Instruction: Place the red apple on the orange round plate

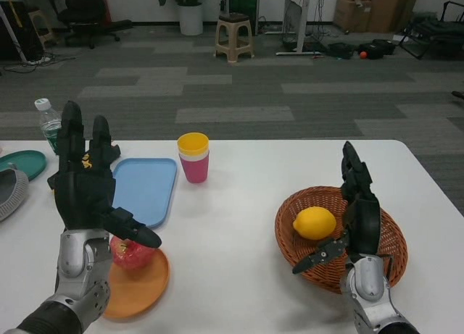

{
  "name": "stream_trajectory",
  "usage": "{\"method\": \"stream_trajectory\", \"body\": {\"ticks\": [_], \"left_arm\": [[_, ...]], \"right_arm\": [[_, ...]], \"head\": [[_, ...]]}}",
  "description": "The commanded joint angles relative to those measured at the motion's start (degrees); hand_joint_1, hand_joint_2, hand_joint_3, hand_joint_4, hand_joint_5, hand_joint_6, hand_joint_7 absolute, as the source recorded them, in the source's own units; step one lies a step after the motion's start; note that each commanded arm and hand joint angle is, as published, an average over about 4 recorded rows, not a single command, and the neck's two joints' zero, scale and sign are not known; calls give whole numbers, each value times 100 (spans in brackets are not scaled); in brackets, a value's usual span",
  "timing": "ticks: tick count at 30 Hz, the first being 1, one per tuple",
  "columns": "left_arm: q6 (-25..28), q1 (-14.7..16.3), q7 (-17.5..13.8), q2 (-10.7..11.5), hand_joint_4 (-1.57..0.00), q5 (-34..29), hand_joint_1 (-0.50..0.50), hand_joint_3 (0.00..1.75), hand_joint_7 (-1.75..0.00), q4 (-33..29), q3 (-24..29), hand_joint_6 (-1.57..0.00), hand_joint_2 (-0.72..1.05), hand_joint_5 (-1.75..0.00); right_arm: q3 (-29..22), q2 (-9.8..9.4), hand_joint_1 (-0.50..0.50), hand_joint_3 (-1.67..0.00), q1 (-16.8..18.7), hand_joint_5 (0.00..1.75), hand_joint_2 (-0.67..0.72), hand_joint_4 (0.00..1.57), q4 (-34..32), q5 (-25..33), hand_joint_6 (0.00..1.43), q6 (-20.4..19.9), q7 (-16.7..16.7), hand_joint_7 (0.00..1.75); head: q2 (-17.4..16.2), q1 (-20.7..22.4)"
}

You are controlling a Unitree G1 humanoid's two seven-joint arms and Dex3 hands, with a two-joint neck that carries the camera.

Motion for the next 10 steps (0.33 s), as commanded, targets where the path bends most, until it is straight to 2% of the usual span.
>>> {"method": "stream_trajectory", "body": {"ticks": [1, 6, 10], "left_arm": [[23, -133, 24, -54, 0, -42, -48, 9, 0, 97, 24, 0, -64, 0], [23, -182, 33, -118, 0, -36, -48, 9, 0, 198, 61, 0, -64, 0], [23, -199, 59, -162, 0, -27, -48, 9, 0, 225, 83, 0, -64, 0]], "right_arm": [[2, -24, -12, 0, -254, 0, 53, 0, 175, 36, 0, -11, -10, 0], [112, -62, -10, 0, -487, 0, 53, 0, 391, 36, 0, -2, -14, 0], [147, -66, -11, 0, -526, 0, 56, 0, 400, 28, 0, -11, -27, 0]], "head": [[64, 28], [170, 33], [264, 37]]}}
